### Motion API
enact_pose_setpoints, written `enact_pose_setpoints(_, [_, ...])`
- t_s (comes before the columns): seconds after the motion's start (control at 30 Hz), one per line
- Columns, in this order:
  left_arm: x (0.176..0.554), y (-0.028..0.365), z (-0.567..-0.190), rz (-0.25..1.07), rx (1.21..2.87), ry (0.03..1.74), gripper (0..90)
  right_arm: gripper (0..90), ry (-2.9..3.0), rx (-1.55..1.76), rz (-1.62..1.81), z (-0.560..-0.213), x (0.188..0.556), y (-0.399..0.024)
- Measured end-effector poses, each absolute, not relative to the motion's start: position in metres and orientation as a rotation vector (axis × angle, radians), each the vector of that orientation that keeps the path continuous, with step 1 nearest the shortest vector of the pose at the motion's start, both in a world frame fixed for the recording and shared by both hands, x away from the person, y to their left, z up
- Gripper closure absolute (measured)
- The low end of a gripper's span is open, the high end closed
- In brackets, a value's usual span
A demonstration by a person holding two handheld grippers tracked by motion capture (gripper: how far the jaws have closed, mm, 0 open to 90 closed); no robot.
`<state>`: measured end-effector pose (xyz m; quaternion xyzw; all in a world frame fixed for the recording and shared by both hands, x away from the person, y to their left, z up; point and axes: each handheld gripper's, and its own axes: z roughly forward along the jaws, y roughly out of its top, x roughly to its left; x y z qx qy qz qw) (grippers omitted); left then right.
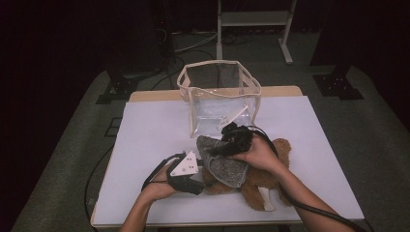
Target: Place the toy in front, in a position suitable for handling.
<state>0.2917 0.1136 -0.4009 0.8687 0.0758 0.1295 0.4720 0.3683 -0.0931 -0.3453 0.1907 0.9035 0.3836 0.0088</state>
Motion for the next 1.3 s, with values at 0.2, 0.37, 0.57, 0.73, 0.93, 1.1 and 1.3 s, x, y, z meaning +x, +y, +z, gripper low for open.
enact_pose_setpoints(0.2, [0.291, 0.123, -0.395, 0.339, 2.118, 0.195, 33.3, 68.9, 2.756, 0.645, 1.195, -0.339, 0.356, -0.122])
enact_pose_setpoints(0.37, [0.291, 0.128, -0.393, 0.362, 2.108, 0.217, 40.3, 68.8, 2.706, 0.647, 1.191, -0.341, 0.334, -0.144])
enact_pose_setpoints(0.57, [0.291, 0.126, -0.397, 0.373, 2.131, 0.217, 41.0, 68.6, 2.651, 0.63, 1.197, -0.348, 0.3, -0.166])
enact_pose_setpoints(0.73, [0.293, 0.123, -0.401, 0.382, 2.118, 0.227, 41.2, 68.5, 2.619, 0.597, 1.221, -0.355, 0.278, -0.168])
enact_pose_setpoints(0.93, [0.301, 0.123, -0.401, 0.396, 2.097, 0.264, 41.0, 68.6, 2.594, 0.538, 1.211, -0.359, 0.272, -0.154])
enact_pose_setpoints(1.1, [0.301, 0.132, -0.399, 0.35, 2.091, 0.253, 41.6, 68.8, 2.6, 0.564, 1.243, -0.36, 0.295, -0.149])
enact_pose_setpoints(1.3, [0.306, 0.13, -0.408, 0.352, 2.128, 0.265, 40.2, 68.9, 2.567, 0.606, 1.231, -0.356, 0.325, -0.147])
